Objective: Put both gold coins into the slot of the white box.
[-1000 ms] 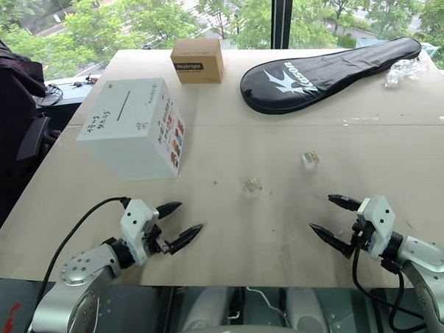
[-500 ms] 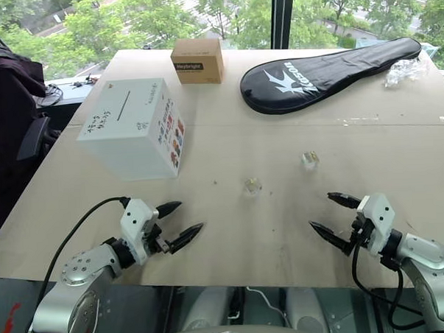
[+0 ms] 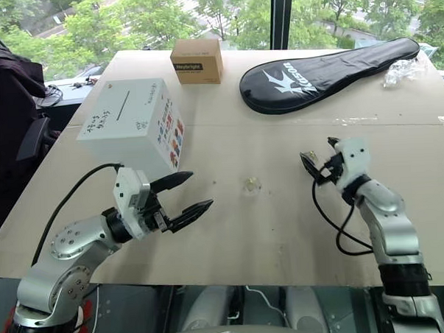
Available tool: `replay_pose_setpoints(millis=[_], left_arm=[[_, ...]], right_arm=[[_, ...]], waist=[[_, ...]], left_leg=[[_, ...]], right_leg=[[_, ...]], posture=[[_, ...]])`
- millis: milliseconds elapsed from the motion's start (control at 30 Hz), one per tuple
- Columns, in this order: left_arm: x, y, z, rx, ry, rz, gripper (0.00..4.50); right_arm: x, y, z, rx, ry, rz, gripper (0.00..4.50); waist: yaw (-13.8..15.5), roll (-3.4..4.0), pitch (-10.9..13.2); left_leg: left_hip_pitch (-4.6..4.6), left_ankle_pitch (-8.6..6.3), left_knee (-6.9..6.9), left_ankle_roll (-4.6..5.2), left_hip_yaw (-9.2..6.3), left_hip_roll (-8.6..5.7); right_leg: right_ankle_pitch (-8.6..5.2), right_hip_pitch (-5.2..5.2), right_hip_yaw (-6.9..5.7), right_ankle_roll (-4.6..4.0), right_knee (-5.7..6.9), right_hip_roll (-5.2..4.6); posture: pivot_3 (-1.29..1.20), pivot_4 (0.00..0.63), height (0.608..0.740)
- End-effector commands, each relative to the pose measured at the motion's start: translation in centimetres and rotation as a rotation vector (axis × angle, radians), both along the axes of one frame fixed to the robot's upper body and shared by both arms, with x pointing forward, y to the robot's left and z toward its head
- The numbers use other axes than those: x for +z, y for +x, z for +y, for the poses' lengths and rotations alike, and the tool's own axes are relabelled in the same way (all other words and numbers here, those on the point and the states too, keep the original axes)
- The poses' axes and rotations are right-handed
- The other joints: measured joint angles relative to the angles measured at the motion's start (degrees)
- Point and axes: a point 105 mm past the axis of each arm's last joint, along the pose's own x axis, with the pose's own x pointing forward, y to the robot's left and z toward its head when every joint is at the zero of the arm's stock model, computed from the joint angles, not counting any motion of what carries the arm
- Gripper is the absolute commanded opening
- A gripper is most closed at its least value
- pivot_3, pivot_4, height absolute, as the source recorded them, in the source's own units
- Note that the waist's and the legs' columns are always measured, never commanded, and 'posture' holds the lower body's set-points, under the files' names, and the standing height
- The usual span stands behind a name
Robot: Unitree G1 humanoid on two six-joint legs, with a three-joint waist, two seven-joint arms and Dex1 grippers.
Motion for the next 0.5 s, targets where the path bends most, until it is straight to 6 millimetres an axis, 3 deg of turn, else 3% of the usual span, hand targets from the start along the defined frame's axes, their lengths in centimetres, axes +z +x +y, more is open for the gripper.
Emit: replay_pose_setpoints(millis=[33, 133, 233, 267, 500], left_arm=[[1.5, -0.8, -0.9, -0.051, 0.000, -0.042, 4.50], [1.6, -0.9, -0.9, -0.048, 0.007, -0.043, 4.50], [1.5, -0.9, -0.8, -0.043, 0.015, -0.039, 4.50], [1.4, -0.9, -0.8, -0.040, 0.017, -0.036, 4.50], [1.7, -0.2, -0.6, 0.004, -0.044, -0.026, 4.50]], right_arm=[[-0.4, 0.5, 0.1, -0.029, -0.002, 0.034, 3.17], [-1.4, 0.5, -0.1, -0.038, -0.021, 0.069, 1.76], [-1.0, 0.6, -0.3, -0.046, -0.014, 0.051, 0.27], [-0.6, 0.7, -0.3, -0.049, -0.006, 0.039, 0.03], [1.6, 0.3, 0.8, 0.025, 0.116, -0.020, 0.03]], waist=[[0.06, 0.00, 0.00], [-0.01, 0.00, 0.00], [-0.08, 0.00, 0.00], [-0.16, 0.00, 0.00], [-0.24, 0.00, 0.00]], left_leg=[[-0.02, 0.00, 0.00, 0.00, 0.00, 0.00], [-0.03, -0.01, 0.00, 0.01, 0.00, -0.01], [0.00, -0.01, 0.00, 0.01, 0.00, -0.01], [0.01, -0.01, 0.00, 0.01, 0.00, -0.01], [0.03, 0.00, 0.00, 0.01, 0.00, 0.00]], right_leg=[[0.00, 0.00, -0.01, 0.00, -0.01, 0.00], [0.01, 0.00, -0.01, 0.03, -0.03, 0.00], [0.02, 0.01, -0.01, 0.03, 0.01, 0.02], [0.02, 0.01, -0.01, 0.03, 0.03, 0.03], [0.02, 0.00, 0.01, 0.04, 0.06, 0.05]], posture=[[0.00, 0.150, 0.740], [0.00, 0.150, 0.740], [0.00, 0.150, 0.740], [0.00, 0.150, 0.740], [0.00, 0.150, 0.740]])
